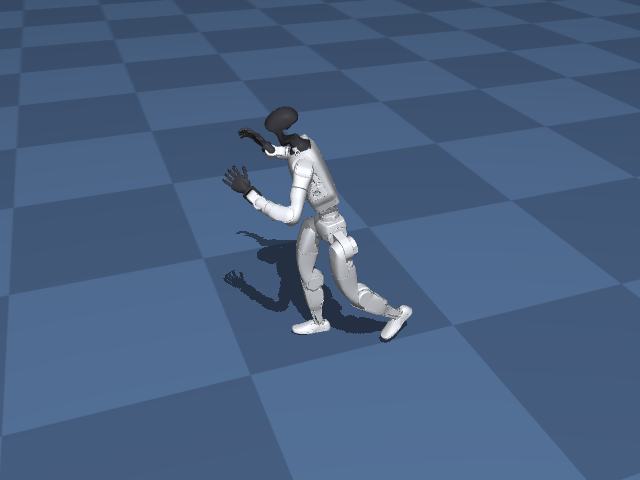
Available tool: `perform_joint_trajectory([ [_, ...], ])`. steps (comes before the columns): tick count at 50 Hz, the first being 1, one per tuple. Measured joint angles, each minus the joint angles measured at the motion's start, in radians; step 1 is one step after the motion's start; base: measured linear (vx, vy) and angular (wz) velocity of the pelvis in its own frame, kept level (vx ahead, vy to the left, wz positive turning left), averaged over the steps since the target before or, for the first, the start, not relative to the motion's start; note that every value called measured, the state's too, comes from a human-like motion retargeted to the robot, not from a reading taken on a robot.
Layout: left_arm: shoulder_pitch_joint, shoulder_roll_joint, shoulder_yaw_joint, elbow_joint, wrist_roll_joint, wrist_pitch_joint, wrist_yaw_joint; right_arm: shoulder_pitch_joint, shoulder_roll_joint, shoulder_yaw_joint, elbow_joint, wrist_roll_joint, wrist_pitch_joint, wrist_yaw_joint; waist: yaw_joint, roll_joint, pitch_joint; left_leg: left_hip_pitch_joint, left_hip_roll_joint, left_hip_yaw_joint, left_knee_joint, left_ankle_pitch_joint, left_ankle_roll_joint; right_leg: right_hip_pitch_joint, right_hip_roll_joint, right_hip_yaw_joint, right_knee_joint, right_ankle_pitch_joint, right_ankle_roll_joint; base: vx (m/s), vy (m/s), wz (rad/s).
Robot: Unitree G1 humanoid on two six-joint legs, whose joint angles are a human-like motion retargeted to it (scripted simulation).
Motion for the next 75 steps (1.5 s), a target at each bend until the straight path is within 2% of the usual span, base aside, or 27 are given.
perform_joint_trajectory([
  [3, 0.217, -0.05, 0.089, 0.146, 0.108, 0.022, 0.056, -0.223, -0.19, -0.052, -0.031, -0.012, -0.029, -0.19, 0.105, -0.003, 0.039, -0.244, 0.064, 0.042, 0.554, -0.129, 0.057, -0.028, 0.033, 0.031, 0.242, -0.185, -0.08, 0.89, -0.31, -0.66],
  [7, 0.629, -0.135, 0.323, 0.252, 0.039, 0.0, 0.078, -0.596, -0.284, 0.116, -0.137, -0.148, 0.008, -0.173, 0.301, -0.063, -0.027, -0.515, 0.11, 0.141, 0.801, -0.267, 0.13, -0.035, 0.036, 0.112, 0.333, -0.268, -0.057, 1.0, -0.22, -1.09],
  [10, 0.908, -0.193, 0.519, 0.293, -0.076, -0.032, 0.112, -0.766, -0.205, 0.312, -0.198, -0.286, 0.063, -0.089, 0.481, -0.16, -0.099, -0.614, 0.113, 0.281, 0.612, -0.289, 0.144, 0.034, -0.009, 0.201, 0.201, -0.161, -0.01, 1.13, -0.03, -1.45],
  [13, 1.098, -0.275, 0.736, 0.307, -0.264, -0.077, 0.161, -0.814, -0.071, 0.492, -0.221, -0.304, 0.07, 0.026, 0.64, -0.234, -0.12, -0.581, 0.075, 0.395, 0.13, -0.224, 0.079, 0.121, -0.065, 0.275, 0.061, 0.055, 0.036, 1.16, 0.21, -1.47],
  [15, 1.169, -0.313, 0.871, 0.296, -0.369, -0.108, 0.195, -0.794, 0.015, 0.617, -0.228, -0.227, 0.043, 0.101, 0.722, -0.22, -0.104, -0.497, 0.067, 0.423, -0.245, -0.167, -0.002, 0.208, -0.059, 0.299, -0.004, 0.181, 0.051, 1.16, 0.37, -1.15],
  [17, 1.197, -0.313, 0.972, 0.262, -0.424, -0.136, 0.226, -0.726, 0.069, 0.733, -0.227, -0.144, 0.014, 0.187, 0.757, -0.148, -0.065, -0.414, 0.094, 0.39, -0.432, -0.126, -0.083, 0.326, -0.022, 0.293, -0.002, 0.238, 0.031, 1.16, 0.43, -0.33],
  [20, 1.157, -0.227, 1.084, 0.183, -0.391, -0.145, 0.265, -0.566, 0.09, 0.826, -0.197, -0.121, -0.002, 0.318, 0.729, -0.056, -0.018, -0.358, 0.118, 0.302, -0.331, -0.173, -0.096, 0.38, -0.013, 0.187, 0.256, 0.185, -0.032, 1.11, 0.4, 0.87],
  [23, 0.957, -0.038, 1.211, 0.123, -0.171, -0.073, 0.318, -0.331, 0.148, 0.813, -0.135, 0.039, 0.018, 0.377, 0.65, -0.052, 0.005, -0.371, 0.085, 0.238, -0.07, -0.374, -0.025, 0.247, -0.097, 0.102, 0.713, 0.004, -0.092, 1.07, 0.29, 1.46],
  [24, 0.856, 0.03, 1.229, 0.114, -0.022, 0.006, 0.336, -0.234, 0.207, 0.798, -0.116, 0.159, 0.008, 0.403, 0.604, -0.071, -0.001, -0.371, 0.067, 0.214, -0.021, -0.419, 0.005, 0.186, -0.101, 0.115, 0.83, -0.044, -0.11, 1.09, 0.16, 1.53],
  [25, 0.746, 0.097, 1.232, 0.108, 0.162, 0.108, 0.353, -0.13, 0.28, 0.781, -0.098, 0.296, -0.012, 0.434, 0.552, -0.097, -0.014, -0.37, 0.048, 0.188, 0.018, -0.456, 0.04, 0.123, -0.095, 0.136, 0.934, -0.086, -0.13, 1.1, 0.11, 1.47],
  [26, 0.661, 0.15, 1.22, 0.069, 0.17, 0.144, 0.388, -0.049, 0.313, 0.755, -0.078, 0.398, 0.003, 0.429, 0.5, -0.096, -0.026, -0.346, 0.04, 0.172, -0.001, -0.46, 0.025, 0.058, -0.062, 0.163, 0.984, -0.106, -0.125, 1.11, 0.07, 1.37],
  [30, 0.416, 0.329, 1.089, -0.072, 0.192, 0.214, 0.502, 0.195, 0.301, 0.567, -0.048, 0.548, 0.004, 0.4, 0.254, -0.021, -0.102, -0.23, 0.059, 0.094, -0.171, -0.358, -0.04, -0.161, 0.044, 0.134, 0.913, -0.134, -0.125, 1.13, 0.0, 1.23],
  [33, 0.275, 0.396, 0.931, -0.131, 0.231, 0.222, 0.414, 0.271, 0.199, 0.342, -0.027, 0.489, -0.013, 0.373, 0.074, 0.069, -0.143, -0.147, 0.102, 0.023, -0.289, -0.16, -0.088, -0.189, 0.067, -0.006, 0.537, -0.089, -0.128, 1.21, -0.15, 1.21],
  [36, 0.104, 0.399, 0.689, -0.177, 0.204, 0.212, 0.333, 0.243, 0.087, 0.152, 0.019, 0.443, -0.025, 0.263, -0.053, 0.086, -0.143, -0.029, 0.098, -0.041, -0.365, 0.022, -0.122, -0.133, 0.064, -0.087, 0.083, -0.02, -0.08, 1.26, -0.29, 0.9],
  [40, -0.091, 0.339, 0.274, -0.208, 0.214, 0.145, 0.267, 0.117, -0.102, 0.01, 0.069, 0.323, -0.091, 0.063, -0.067, 0.019, -0.093, 0.147, 0.057, -0.105, -0.335, 0.116, -0.083, -0.093, 0.043, -0.016, -0.063, 0.054, -0.057, 1.24, -0.33, -0.24],
  [43, -0.079, 0.26, 0.128, -0.169, 0.386, 0.1, 0.12, -0.095, -0.202, -0.024, 0.058, 0.219, -0.134, -0.018, 0.017, -0.032, -0.042, 0.103, 0.072, -0.009, 0.004, 0.014, -0.037, -0.091, 0.045, 0.051, 0.224, -0.113, -0.116, 1.18, -0.25, -1.1],
  [45, 0.067, 0.2, 0.172, -0.13, 0.493, 0.088, 0.069, -0.277, -0.19, -0.005, -0.015, 0.163, -0.145, -0.052, 0.071, -0.06, -0.036, -0.014, 0.119, 0.084, 0.285, -0.105, -0.005, -0.097, 0.046, 0.084, 0.376, -0.232, -0.121, 1.17, -0.21, -0.92],
  [48, 0.455, 0.048, 0.398, -0.051, 0.485, 0.067, 0.079, -0.464, -0.019, 0.129, -0.226, 0.102, -0.163, -0.022, 0.177, -0.102, -0.098, -0.26, 0.16, 0.168, 0.516, -0.209, 0.048, -0.067, 0.059, 0.136, 0.347, -0.264, -0.092, 1.17, -0.21, -1.03],
  [51, 0.786, -0.114, 0.596, 0.015, 0.388, 0.036, 0.072, -0.431, 0.171, 0.317, -0.377, 0.08, -0.144, 0.141, 0.378, -0.196, -0.155, -0.428, 0.089, 0.219, 0.428, -0.229, 0.064, 0.039, 0.042, 0.229, 0.162, -0.15, -0.032, 1.23, -0.15, -1.73],
  [55, 1.045, -0.184, 0.805, 0.11, 0.286, -0.008, 0.127, -0.322, 0.281, 0.604, -0.347, -0.097, -0.101, 0.337, 0.672, -0.304, -0.154, -0.495, 0.019, 0.298, -0.03, -0.172, 0.006, 0.193, -0.012, 0.339, -0.043, 0.13, 0.05, 1.28, 0.1, -1.81],
  [57, 1.099, -0.158, 0.905, 0.168, 0.247, -0.039, 0.173, -0.306, 0.263, 0.734, -0.281, -0.267, -0.12, 0.404, 0.745, -0.282, -0.121, -0.464, 0.037, 0.342, -0.273, -0.159, -0.052, 0.308, -0.001, 0.365, -0.104, 0.236, 0.05, 1.31, 0.31, -0.77],
  [60, 1.129, -0.071, 1.067, 0.224, 0.232, -0.065, 0.238, -0.276, 0.215, 0.89, -0.187, -0.414, -0.171, 0.462, 0.748, -0.163, -0.037, -0.392, 0.084, 0.312, -0.394, -0.101, -0.127, 0.504, 0.06, 0.342, -0.056, 0.276, -0.019, 1.3, 0.36, 0.2],
  [62, 1.084, 0.031, 1.173, 0.217, 0.308, -0.025, 0.297, -0.191, 0.198, 0.904, -0.12, -0.421, -0.183, 0.464, 0.699, -0.086, 0.001, -0.363, 0.119, 0.241, -0.262, -0.154, -0.077, 0.484, 0.066, 0.213, 0.229, 0.176, -0.08, 1.22, 0.34, 0.9],
  [65, 0.872, 0.22, 1.254, 0.16, 0.404, 0.104, 0.376, -0.014, 0.227, 0.806, 0.019, -0.328, -0.134, 0.436, 0.597, -0.076, 0.02, -0.373, 0.094, 0.181, -0.021, -0.361, 0.037, 0.275, -0.026, 0.11, 0.733, -0.031, -0.146, 1.13, 0.25, 1.19],
  [67, 0.673, 0.316, 1.196, 0.084, 0.403, 0.17, 0.413, 0.088, 0.277, 0.716, 0.094, -0.165, -0.09, 0.412, 0.502, -0.086, -0.014, -0.36, 0.07, 0.158, -0.006, -0.392, 0.022, 0.106, -0.028, 0.139, 0.874, -0.101, -0.152, 1.13, 0.13, 1.13],
  [70, 0.411, 0.38, 1.01, -0.054, 0.378, 0.2, 0.441, 0.176, 0.288, 0.591, 0.133, 0.068, -0.06, 0.347, 0.317, -0.044, -0.086, -0.285, 0.08, 0.108, -0.111, -0.329, -0.051, -0.085, 0.028, 0.135, 0.796, -0.135, -0.154, 1.18, 0.03, 1.14],
  [75, 0.033, 0.287, 0.509, -0.168, 0.313, 0.171, 0.341, 0.224, 0.204, 0.284, 0.15, 0.216, -0.046, 0.232, 0.041, 0.035, -0.154, -0.119, 0.087, -0.039, -0.298, -0.046, -0.14, -0.073, 0.029, -0.086, 0.03, 0.045, -0.069, 1.26, -0.19, 1.45],
])
